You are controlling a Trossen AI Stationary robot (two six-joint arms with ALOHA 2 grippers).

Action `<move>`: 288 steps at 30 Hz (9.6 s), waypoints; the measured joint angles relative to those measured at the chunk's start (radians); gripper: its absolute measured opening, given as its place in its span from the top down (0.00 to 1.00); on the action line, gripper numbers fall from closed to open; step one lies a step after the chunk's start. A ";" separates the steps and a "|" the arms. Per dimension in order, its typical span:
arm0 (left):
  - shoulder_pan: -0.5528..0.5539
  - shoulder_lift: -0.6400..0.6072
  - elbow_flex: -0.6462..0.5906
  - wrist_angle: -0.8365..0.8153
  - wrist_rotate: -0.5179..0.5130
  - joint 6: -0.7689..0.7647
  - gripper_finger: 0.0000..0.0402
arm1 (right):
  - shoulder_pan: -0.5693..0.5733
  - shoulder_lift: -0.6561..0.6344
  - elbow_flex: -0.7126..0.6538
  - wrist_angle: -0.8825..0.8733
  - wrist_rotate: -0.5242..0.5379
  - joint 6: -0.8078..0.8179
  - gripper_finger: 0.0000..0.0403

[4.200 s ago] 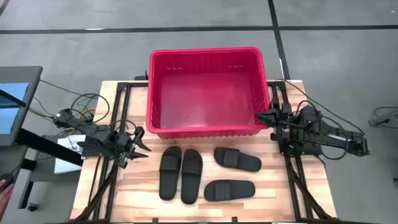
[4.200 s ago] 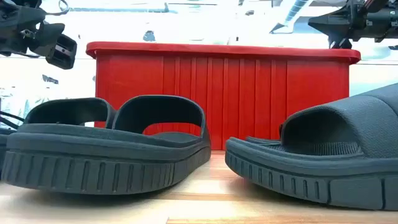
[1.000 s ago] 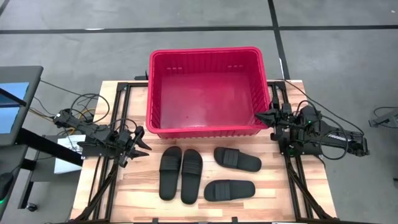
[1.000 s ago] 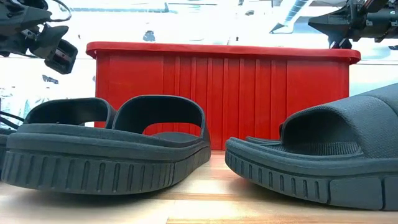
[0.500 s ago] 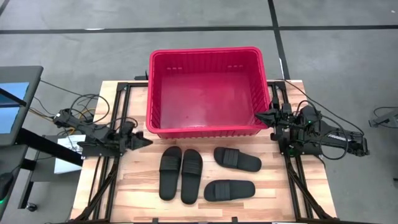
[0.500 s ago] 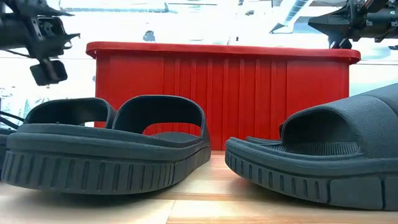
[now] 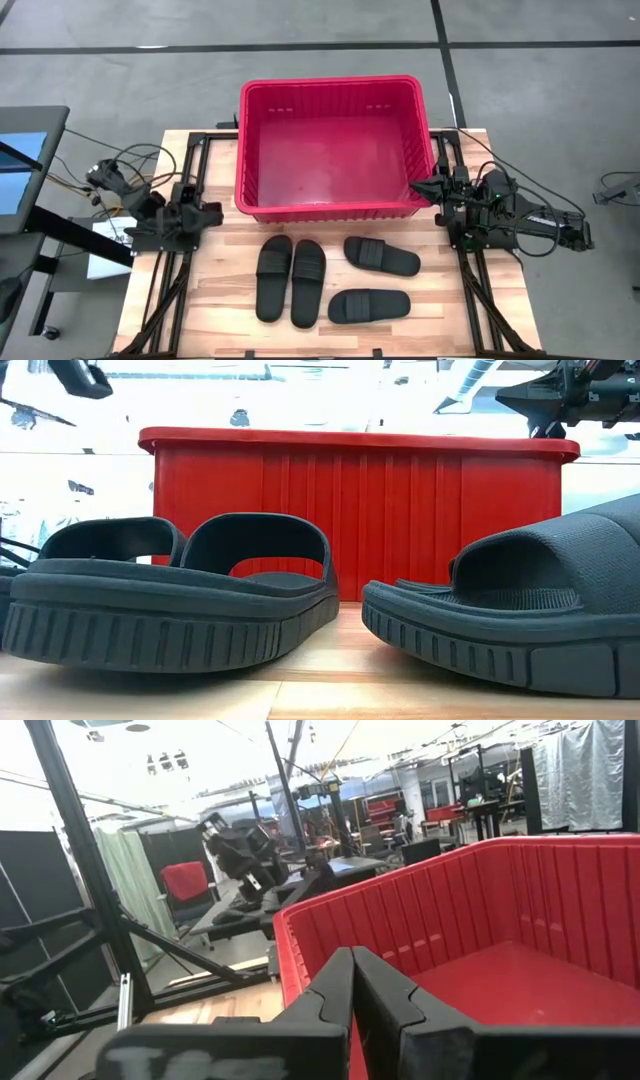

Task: Pick and place slides into bin
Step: Put the black slipper into the bin

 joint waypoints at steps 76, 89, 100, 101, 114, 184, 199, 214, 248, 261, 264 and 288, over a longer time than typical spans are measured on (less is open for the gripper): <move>-0.234 1.029 0.499 -0.692 0.191 0.376 0.56 | 0.000 0.000 0.000 0.000 0.000 0.000 1.00; -0.235 1.195 0.498 -0.603 0.262 0.360 0.56 | 0.000 0.000 0.000 0.000 0.000 0.000 1.00; -0.234 1.328 0.502 -0.510 0.210 0.348 0.56 | 0.000 0.000 0.000 0.000 0.000 0.000 1.00; -0.234 1.342 0.511 -0.522 0.211 0.348 0.56 | 0.000 0.000 0.000 0.000 0.000 0.000 1.00; -0.219 1.540 0.750 -0.790 0.181 0.428 0.56 | 0.000 0.000 0.000 0.000 0.000 0.000 1.00; -0.382 1.651 1.318 -1.159 0.127 0.032 1.00 | 0.000 0.000 0.000 0.000 0.000 0.000 1.00; -0.392 1.649 1.709 -1.413 -0.101 0.163 1.00 | 0.000 0.000 0.000 0.000 0.000 0.000 1.00; -0.359 1.647 1.980 -1.573 -0.618 0.569 1.00 | 0.000 0.000 0.000 0.000 0.000 0.000 1.00; 0.612 1.330 1.879 -1.767 0.032 1.367 1.00 | 0.000 0.000 0.000 0.000 0.000 0.000 1.00; 0.931 1.177 1.307 -1.356 0.413 1.503 1.00 | 0.000 0.000 0.000 0.000 0.000 0.000 1.00; 0.980 1.162 1.203 -1.292 0.438 1.504 1.00 | 0.000 0.000 0.000 0.000 0.000 0.000 1.00; 1.187 1.160 0.813 -1.003 0.628 1.484 1.00 | 0.000 0.000 0.000 0.000 0.000 0.000 1.00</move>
